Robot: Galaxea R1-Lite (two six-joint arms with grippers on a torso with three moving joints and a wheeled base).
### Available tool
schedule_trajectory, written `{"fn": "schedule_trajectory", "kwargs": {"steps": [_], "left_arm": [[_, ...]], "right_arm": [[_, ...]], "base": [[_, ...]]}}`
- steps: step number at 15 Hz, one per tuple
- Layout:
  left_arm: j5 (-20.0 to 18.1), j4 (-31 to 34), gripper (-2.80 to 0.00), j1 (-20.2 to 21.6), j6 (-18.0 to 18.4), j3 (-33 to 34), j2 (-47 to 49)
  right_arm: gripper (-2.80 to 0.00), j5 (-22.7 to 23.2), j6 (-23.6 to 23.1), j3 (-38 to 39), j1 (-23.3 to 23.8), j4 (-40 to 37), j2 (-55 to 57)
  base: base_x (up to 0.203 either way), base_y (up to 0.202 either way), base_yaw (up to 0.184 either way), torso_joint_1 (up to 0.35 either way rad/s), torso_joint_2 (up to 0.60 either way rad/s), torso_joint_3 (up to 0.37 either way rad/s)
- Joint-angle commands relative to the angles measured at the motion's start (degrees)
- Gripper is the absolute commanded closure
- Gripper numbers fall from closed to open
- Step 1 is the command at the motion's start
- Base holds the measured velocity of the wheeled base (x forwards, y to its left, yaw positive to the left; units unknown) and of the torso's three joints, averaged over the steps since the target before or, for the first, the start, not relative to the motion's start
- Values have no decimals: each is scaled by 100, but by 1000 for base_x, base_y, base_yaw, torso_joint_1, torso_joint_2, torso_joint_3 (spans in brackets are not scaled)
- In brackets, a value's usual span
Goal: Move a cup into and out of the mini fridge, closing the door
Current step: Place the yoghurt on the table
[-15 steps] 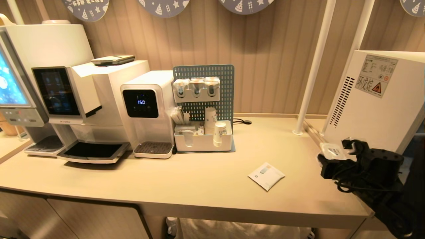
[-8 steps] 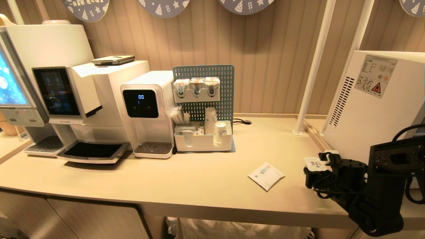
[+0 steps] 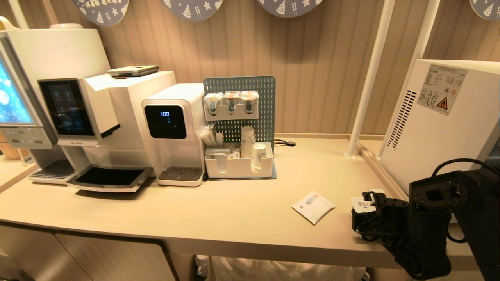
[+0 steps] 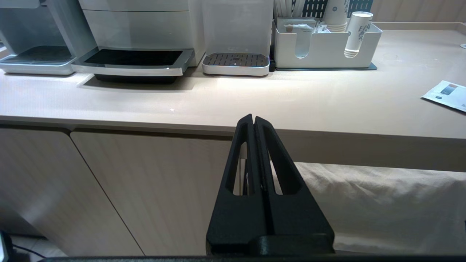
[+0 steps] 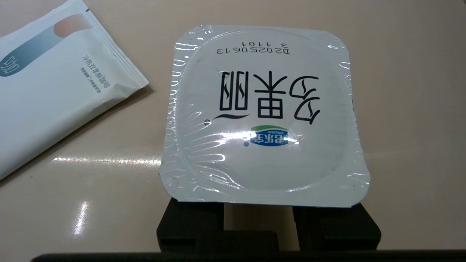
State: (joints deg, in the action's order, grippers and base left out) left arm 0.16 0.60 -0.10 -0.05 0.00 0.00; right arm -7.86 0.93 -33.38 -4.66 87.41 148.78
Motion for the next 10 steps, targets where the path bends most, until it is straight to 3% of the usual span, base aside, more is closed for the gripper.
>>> {"fn": "schedule_trajectory", "kwargs": {"steps": [1,5,10], "left_arm": [[2,2,0,1,-4,0,9],[2,2,0,1,-4,0,9],[2,2,0,1,-4,0,9]], "right_arm": [[0,-174,-61,-24,-9,26,77],[0,-406,-355,-151,-25,26,47],[0,-506,-401,-213,-35,26,-42]], "base": [[0,0,0,0,0,0],[0,0,0,0,0,0],[0,0,0,0,0,0]]}}
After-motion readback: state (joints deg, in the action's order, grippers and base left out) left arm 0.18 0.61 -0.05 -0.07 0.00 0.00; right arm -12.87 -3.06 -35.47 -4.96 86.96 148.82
